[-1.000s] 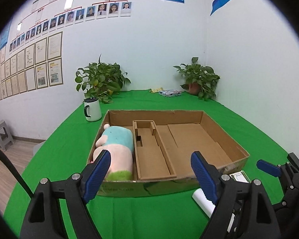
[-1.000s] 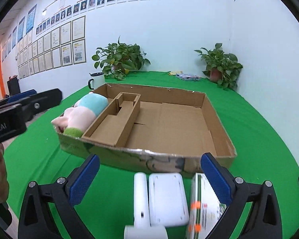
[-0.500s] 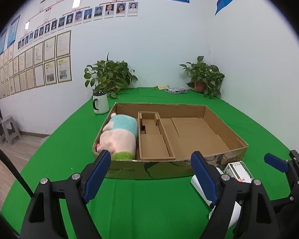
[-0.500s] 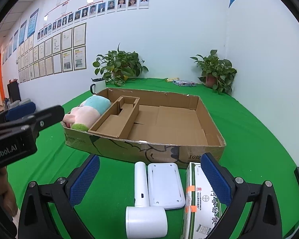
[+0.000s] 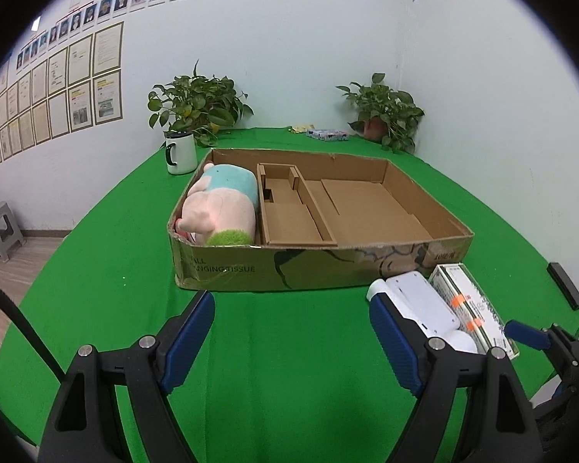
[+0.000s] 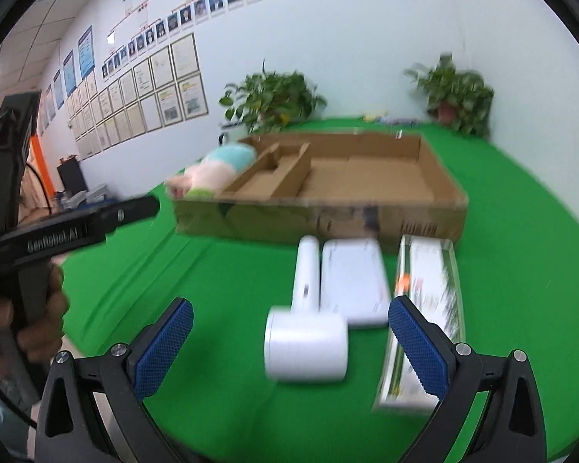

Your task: Organize objects

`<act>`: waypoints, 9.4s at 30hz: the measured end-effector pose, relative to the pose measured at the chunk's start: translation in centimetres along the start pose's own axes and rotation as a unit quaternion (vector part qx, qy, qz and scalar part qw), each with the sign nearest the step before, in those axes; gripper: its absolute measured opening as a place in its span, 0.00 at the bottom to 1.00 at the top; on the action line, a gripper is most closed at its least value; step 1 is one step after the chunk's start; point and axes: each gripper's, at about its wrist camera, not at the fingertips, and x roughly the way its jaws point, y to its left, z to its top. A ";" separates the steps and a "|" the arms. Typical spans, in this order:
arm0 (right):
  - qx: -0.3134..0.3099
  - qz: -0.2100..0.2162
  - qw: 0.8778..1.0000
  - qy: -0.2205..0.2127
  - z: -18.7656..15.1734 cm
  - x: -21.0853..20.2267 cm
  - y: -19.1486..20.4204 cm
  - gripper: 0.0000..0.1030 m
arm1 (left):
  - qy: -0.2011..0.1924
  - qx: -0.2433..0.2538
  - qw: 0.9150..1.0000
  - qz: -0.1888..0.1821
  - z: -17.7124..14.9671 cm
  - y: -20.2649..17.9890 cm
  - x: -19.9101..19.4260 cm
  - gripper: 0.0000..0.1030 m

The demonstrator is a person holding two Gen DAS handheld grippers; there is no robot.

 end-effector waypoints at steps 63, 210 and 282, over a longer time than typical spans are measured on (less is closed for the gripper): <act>-0.020 -0.060 0.993 0.097 -6.2 5.3 6.2 0.51 | 0.258 -0.092 0.948 -0.162 -2.4 -2.6 13.2 0.33; 0.146 0.079 0.959 0.230 20.4 25.1 -5.4 0.59 | 0.315 -0.029 0.940 -0.130 15.9 -3.2 30.2 0.30; 0.034 0.062 0.995 0.077 1.7 10.0 -1.1 0.99 | 0.032 0.002 0.999 0.027 2.3 1.1 6.3 0.74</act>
